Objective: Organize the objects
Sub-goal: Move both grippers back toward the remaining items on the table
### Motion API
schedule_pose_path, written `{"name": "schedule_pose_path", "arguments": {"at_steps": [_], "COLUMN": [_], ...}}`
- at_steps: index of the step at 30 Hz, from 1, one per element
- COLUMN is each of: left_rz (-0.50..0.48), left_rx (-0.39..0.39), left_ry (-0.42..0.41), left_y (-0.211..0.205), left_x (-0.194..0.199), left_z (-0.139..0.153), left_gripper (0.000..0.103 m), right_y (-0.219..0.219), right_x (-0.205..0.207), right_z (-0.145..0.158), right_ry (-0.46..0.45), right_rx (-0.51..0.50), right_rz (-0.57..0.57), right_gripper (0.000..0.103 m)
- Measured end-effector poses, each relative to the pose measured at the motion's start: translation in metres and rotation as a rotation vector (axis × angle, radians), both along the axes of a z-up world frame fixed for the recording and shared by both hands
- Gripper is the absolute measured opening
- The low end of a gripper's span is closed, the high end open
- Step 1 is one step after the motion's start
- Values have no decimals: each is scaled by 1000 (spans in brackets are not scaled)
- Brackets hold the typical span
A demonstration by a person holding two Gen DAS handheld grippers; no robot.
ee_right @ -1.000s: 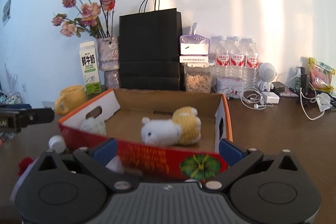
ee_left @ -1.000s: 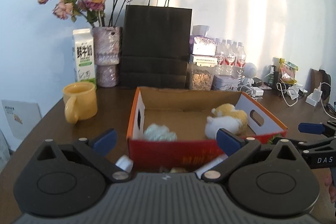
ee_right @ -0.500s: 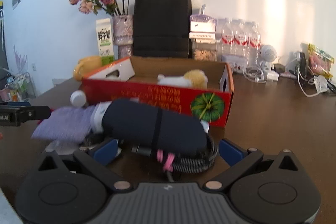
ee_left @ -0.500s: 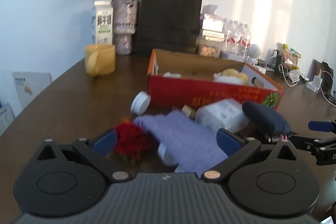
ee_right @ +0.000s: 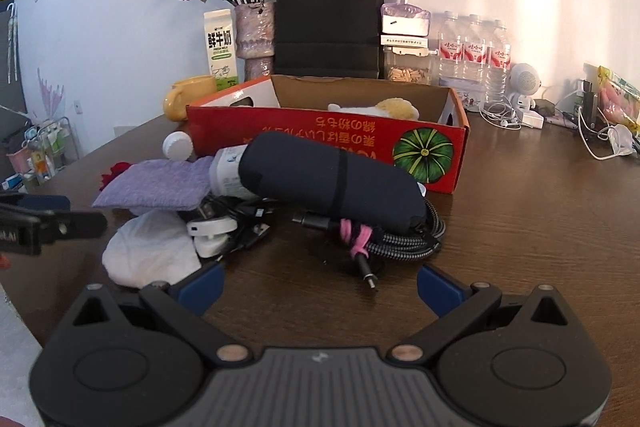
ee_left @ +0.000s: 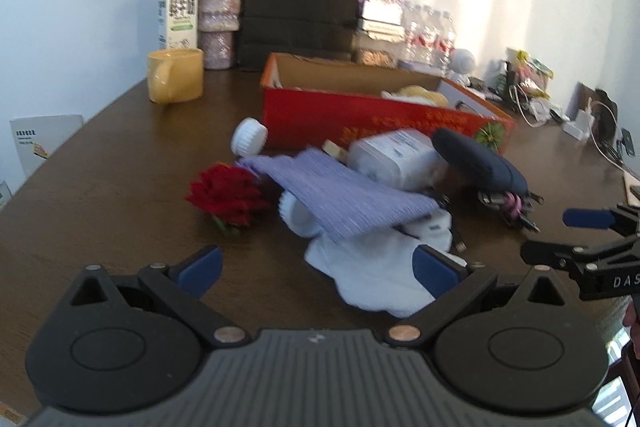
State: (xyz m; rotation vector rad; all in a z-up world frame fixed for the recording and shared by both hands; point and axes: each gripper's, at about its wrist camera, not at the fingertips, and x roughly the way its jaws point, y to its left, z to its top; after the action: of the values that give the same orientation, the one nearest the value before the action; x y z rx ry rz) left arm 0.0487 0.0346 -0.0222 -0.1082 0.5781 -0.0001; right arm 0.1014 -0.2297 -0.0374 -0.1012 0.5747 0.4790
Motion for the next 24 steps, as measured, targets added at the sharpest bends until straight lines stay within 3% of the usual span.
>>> {"name": "schedule_pose_path", "arguments": {"at_steps": [9, 18, 24], "left_rz": [-82, -38, -48], "left_rx": [-5, 74, 76], "left_ry": [61, 78, 70], "left_y": [-34, -57, -54], "left_x": [22, 43, 46], "left_z": [-12, -21, -23], "left_gripper": [103, 103, 103], "right_y": [-9, -16, -13], "right_x": [1, 7, 12], "right_z": [-1, -4, -7], "right_ry": [2, 9, 14], "right_rx": [6, 15, 12], "right_rz": [-17, -22, -13], "right_gripper": [103, 103, 103]}}
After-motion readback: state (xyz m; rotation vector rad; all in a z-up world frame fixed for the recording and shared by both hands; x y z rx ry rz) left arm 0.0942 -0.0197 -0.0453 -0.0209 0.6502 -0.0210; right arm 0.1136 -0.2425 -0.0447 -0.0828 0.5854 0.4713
